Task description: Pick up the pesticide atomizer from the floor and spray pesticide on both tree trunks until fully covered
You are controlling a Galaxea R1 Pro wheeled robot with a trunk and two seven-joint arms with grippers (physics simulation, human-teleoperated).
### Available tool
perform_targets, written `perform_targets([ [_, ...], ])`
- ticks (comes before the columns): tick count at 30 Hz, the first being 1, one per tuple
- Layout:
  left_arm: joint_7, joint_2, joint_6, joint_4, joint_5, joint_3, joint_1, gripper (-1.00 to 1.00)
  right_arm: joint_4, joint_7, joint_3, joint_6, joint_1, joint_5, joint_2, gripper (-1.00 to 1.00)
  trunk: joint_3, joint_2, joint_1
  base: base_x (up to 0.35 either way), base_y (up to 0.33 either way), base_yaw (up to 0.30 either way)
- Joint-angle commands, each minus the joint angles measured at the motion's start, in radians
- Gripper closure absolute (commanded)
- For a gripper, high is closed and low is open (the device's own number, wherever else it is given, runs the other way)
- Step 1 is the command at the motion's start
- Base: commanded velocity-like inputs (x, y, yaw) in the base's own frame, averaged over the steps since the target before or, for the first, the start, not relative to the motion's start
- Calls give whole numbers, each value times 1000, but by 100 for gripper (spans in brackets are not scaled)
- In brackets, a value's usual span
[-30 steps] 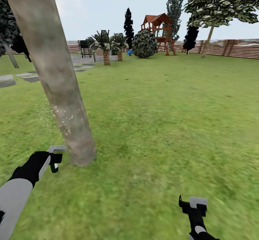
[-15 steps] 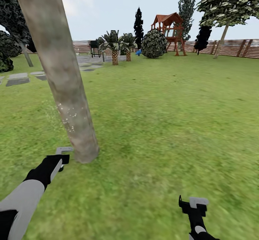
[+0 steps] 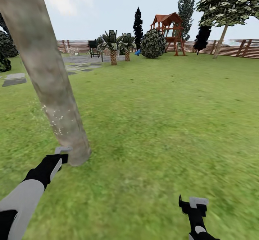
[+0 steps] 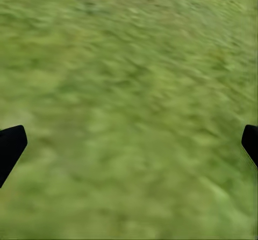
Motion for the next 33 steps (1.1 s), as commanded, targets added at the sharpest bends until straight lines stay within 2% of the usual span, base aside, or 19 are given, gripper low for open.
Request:
perform_targets([
  [1, 19, -1, 0, -1, 2, -1, 0, 100, 0, 0, 0, 0, 0, 0, 0, -100, 0, 0, 0, 240, -176, 5],
  [8, 35, -7, 2, 7, 10, -1, 0, 100, 0, 0, 0, 0, 0, 0, 0, -100, 0, 0, 0, 221, -189, 206],
  [14, 37, -7, 0, 7, 10, 2, 19, 100, 0, 0, 0, 0, 0, 0, 1, -100, 0, 0, 0, 34, -266, 277],
  [19, 41, -7, -50, 9, 12, 3, 52, 100, 0, 0, 0, 0, 0, 0, 1, -100, 0, 0, 0, 7, -275, 238],
  [22, 42, -9, -59, 9, 58, 3, 56, 100, 0, 0, 0, 0, 0, 0, 2, -100, 0, 0, 0, 160, -235, 31],
  [24, 42, -10, -60, 9, 74, 2, 57, 100, 0, 0, 0, 0, 0, 0, 2, -100, 0, 0, 0, 264, -156, 4],
  [27, 42, -9, -70, 12, 76, 2, 57, 100, 0, 0, 0, 0, 0, 0, 4, -100, 0, 0, 0, 294, -117, 1],
  [30, 43, -9, -135, 22, 76, 1, 58, 100, 0, 0, 0, 0, 0, 0, 5, -100, 0, 0, 0, 302, -103, 75],
  [33, 43, -9, -153, 33, 76, 1, 57, 100, 1, 0, 0, 0, 0, 0, 5, -100, 0, 0, 0, 303, -103, 254],
])
